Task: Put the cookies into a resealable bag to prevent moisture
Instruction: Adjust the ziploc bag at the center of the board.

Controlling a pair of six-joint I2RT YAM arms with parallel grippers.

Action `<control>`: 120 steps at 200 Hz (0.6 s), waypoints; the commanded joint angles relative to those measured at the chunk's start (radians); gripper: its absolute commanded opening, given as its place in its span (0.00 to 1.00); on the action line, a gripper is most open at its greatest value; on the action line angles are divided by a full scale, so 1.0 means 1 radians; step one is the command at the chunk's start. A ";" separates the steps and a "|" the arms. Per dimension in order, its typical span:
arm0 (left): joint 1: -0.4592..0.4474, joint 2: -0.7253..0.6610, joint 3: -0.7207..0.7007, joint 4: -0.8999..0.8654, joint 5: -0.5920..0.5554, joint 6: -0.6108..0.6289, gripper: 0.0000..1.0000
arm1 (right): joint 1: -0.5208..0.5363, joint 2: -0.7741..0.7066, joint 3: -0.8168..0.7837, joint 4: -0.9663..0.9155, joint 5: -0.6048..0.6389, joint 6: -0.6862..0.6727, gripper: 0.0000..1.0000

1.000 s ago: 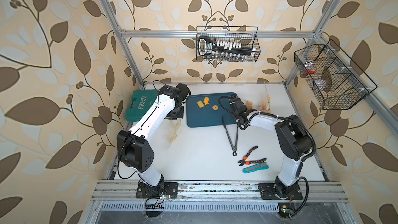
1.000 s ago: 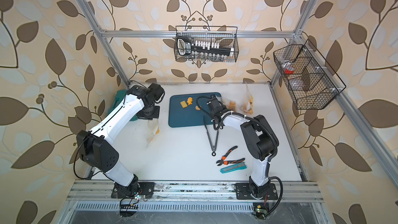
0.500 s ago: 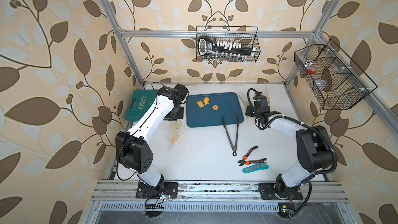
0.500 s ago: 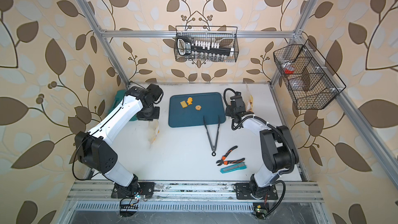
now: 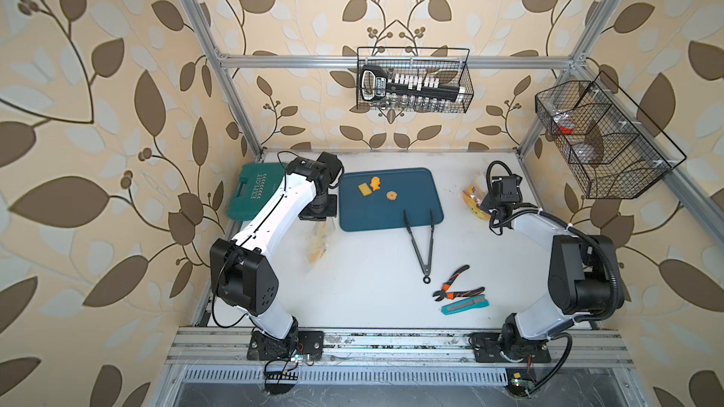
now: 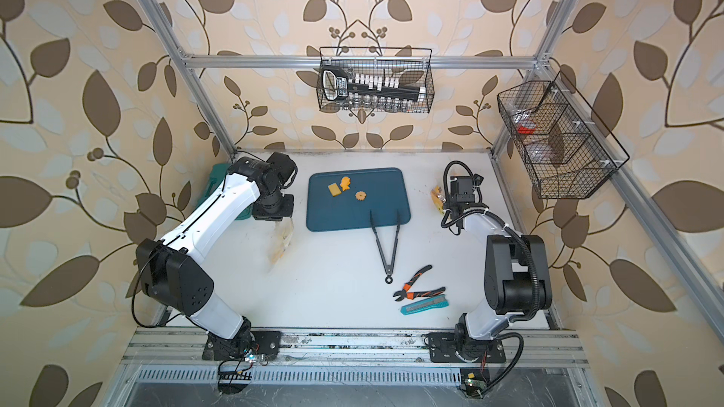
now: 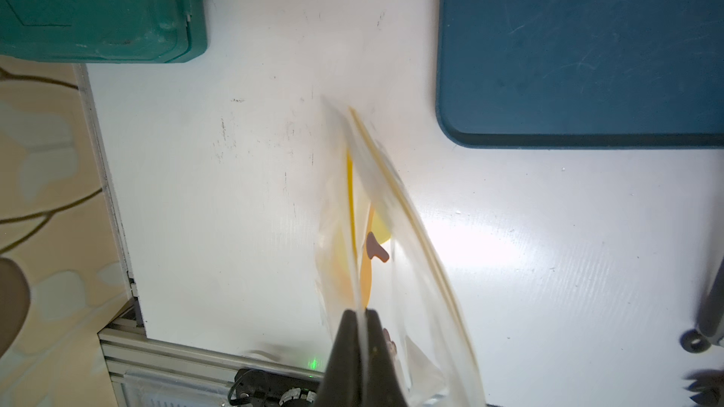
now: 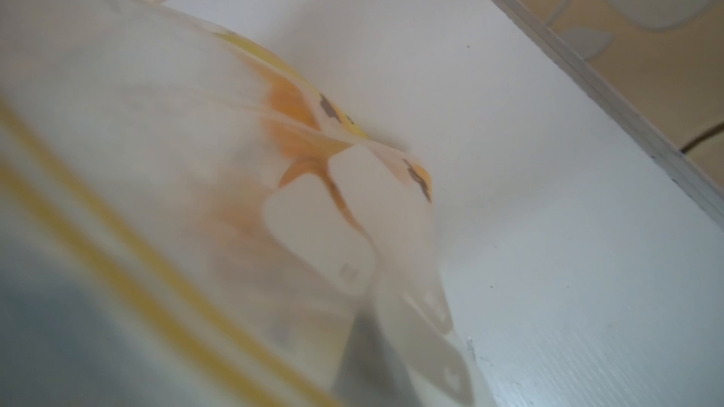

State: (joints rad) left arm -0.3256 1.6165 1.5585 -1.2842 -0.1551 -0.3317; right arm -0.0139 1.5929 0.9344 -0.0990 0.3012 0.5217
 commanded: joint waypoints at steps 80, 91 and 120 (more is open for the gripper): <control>0.003 -0.061 -0.068 0.017 0.040 -0.002 0.00 | 0.092 -0.039 0.052 0.040 -0.093 0.056 0.00; 0.003 -0.057 -0.075 0.022 0.044 -0.004 0.00 | 0.044 0.001 0.052 0.006 -0.049 0.066 0.00; 0.003 -0.049 -0.087 0.038 0.055 -0.009 0.00 | 0.062 0.027 0.098 -0.072 0.113 -0.029 0.56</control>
State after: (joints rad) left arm -0.3256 1.5959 1.4815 -1.2537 -0.1215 -0.3321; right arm 0.0097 1.6157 0.9913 -0.0780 0.2424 0.5476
